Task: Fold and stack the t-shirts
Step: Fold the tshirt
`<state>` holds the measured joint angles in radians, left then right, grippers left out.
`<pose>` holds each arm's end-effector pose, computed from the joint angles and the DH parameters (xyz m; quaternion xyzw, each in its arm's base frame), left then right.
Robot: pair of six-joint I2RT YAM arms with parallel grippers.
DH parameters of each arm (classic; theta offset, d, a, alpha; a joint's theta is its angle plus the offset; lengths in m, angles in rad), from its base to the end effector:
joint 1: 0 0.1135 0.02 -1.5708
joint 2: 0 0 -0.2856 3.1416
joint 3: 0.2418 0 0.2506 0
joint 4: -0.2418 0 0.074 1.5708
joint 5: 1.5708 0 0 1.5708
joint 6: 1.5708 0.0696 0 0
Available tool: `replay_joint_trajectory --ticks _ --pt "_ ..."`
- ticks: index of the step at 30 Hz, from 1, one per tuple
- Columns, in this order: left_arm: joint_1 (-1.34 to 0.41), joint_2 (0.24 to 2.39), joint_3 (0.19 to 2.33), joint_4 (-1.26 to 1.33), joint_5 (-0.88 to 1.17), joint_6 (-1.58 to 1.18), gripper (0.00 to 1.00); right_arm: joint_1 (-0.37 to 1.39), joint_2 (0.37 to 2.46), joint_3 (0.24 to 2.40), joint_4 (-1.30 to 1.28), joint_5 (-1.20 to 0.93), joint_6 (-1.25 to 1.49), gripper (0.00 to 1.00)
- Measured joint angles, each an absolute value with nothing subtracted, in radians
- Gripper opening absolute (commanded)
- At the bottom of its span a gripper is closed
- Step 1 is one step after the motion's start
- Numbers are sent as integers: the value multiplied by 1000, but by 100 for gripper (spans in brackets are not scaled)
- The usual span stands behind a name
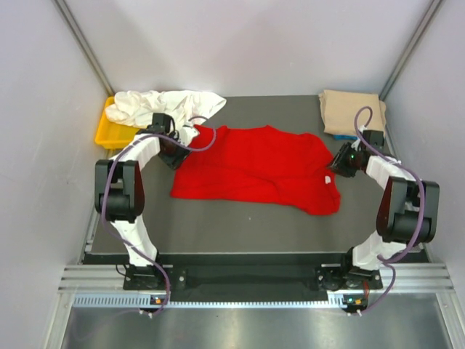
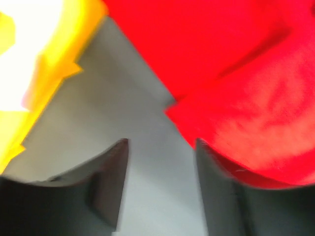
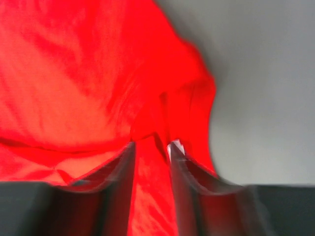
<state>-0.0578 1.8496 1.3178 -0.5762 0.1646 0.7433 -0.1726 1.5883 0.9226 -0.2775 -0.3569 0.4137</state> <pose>0.4011 -0.0346 0.1888 0.3956 0.8859 0.0014 0.2422 0.3344 -0.0336 0.1833 0.2180 0.9120 0.2041 0.2813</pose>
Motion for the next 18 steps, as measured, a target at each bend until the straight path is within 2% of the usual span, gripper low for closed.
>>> replay_joint_trajectory --ticks 2,3,4,6,9,13,18 --pt "-58 1890 1378 -585 140 708 71 -173 1620 968 -289 -329 401 44" --pt "-58 1896 1400 -583 133 692 71 -173 1625 984 -299 -313 397 50" --pt "-58 1892 1407 -580 129 677 71 -173 1620 990 -307 -295 393 51" --pt "-58 1832 1371 -569 136 673 63 -173 1570 965 -323 -256 385 53" --pt "-72 1631 1182 -549 163 729 60 -173 1396 837 -347 -209 389 56" --pt "-149 1409 930 -543 185 846 72 -173 1190 689 -398 -196 407 57" --pt "-207 1463 793 -517 167 945 76 -173 1180 581 -434 -195 430 56"
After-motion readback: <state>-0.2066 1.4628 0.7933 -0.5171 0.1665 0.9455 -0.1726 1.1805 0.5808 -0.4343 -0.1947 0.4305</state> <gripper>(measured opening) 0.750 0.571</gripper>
